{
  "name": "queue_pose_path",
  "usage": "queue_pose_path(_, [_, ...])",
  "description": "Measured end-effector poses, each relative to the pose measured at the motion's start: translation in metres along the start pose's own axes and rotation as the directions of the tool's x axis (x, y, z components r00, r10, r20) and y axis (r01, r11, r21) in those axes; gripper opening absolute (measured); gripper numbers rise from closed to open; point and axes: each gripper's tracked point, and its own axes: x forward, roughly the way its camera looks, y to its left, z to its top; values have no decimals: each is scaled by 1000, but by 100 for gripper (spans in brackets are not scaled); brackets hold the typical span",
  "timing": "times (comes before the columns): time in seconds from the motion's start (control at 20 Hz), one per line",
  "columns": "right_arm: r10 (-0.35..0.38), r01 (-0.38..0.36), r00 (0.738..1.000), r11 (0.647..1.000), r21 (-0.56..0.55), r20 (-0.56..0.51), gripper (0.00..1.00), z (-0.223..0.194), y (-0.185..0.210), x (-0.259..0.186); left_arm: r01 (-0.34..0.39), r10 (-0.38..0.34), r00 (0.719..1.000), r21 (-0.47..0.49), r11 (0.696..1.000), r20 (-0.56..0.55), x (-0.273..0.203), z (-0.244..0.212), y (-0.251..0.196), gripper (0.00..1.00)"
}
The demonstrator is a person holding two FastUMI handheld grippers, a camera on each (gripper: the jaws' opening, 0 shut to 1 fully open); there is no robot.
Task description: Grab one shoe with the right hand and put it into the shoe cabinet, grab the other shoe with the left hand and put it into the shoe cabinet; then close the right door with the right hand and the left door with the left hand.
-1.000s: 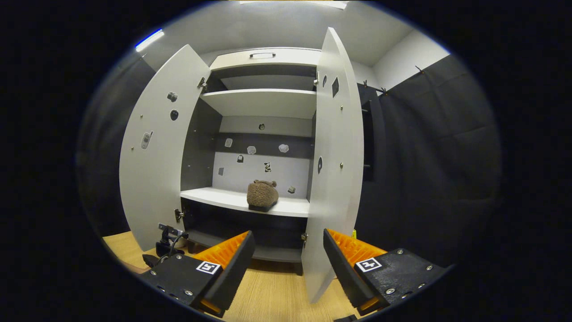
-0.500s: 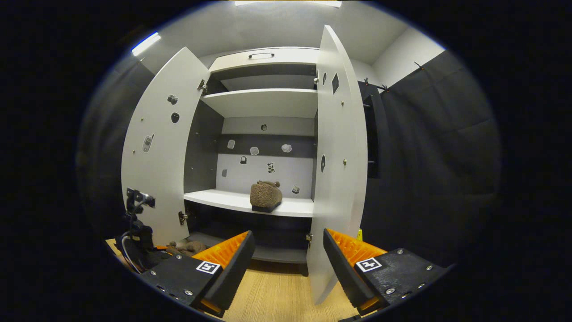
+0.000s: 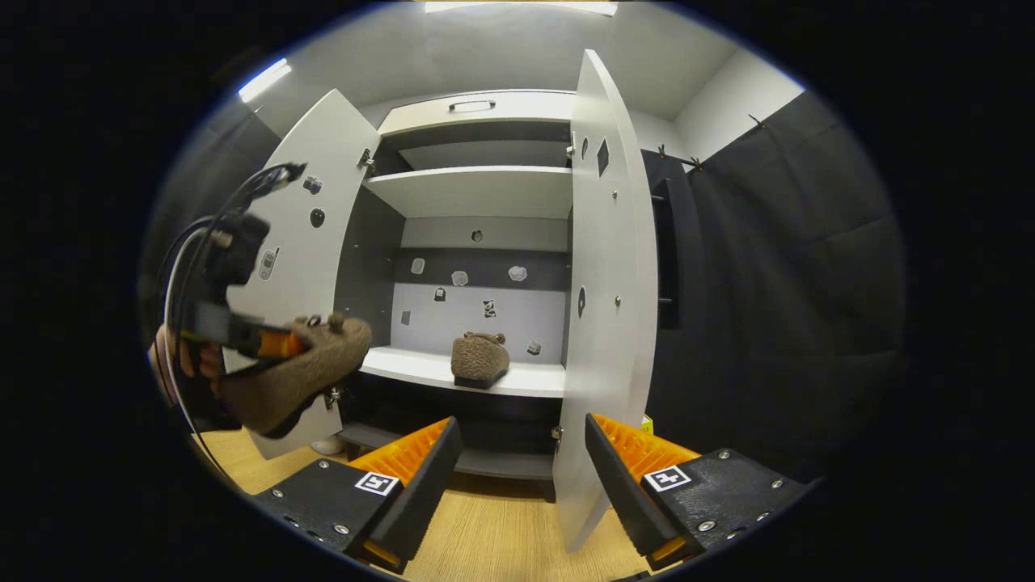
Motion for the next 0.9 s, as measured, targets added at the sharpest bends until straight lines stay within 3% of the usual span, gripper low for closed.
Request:
queue_pose_path(0.15, [-10, 10, 1000, 1000, 17, -11, 94, -2, -5, -5, 36, -36, 999, 12, 999, 2, 55, 38, -18, 25])
queue_pose_path(0.3, [-47, 47, 999, 999, 4, -12, 94, 1, -18, -10, 51, -51, 997, -3, 999, -53, 120, 47, -30, 25])
queue_pose_path(0.6, [-108, 108, 994, 994, 22, -8, 94, 7, -38, -13, -4, 4, 983, -1, 1000, -185, 222, 24, -30, 25])
queue_pose_path(0.9, [-151, 152, 988, 988, 35, -30, 94, -1, -53, -12, -100, 87, 931, -19, 995, -354, 276, -27, -8, 25])
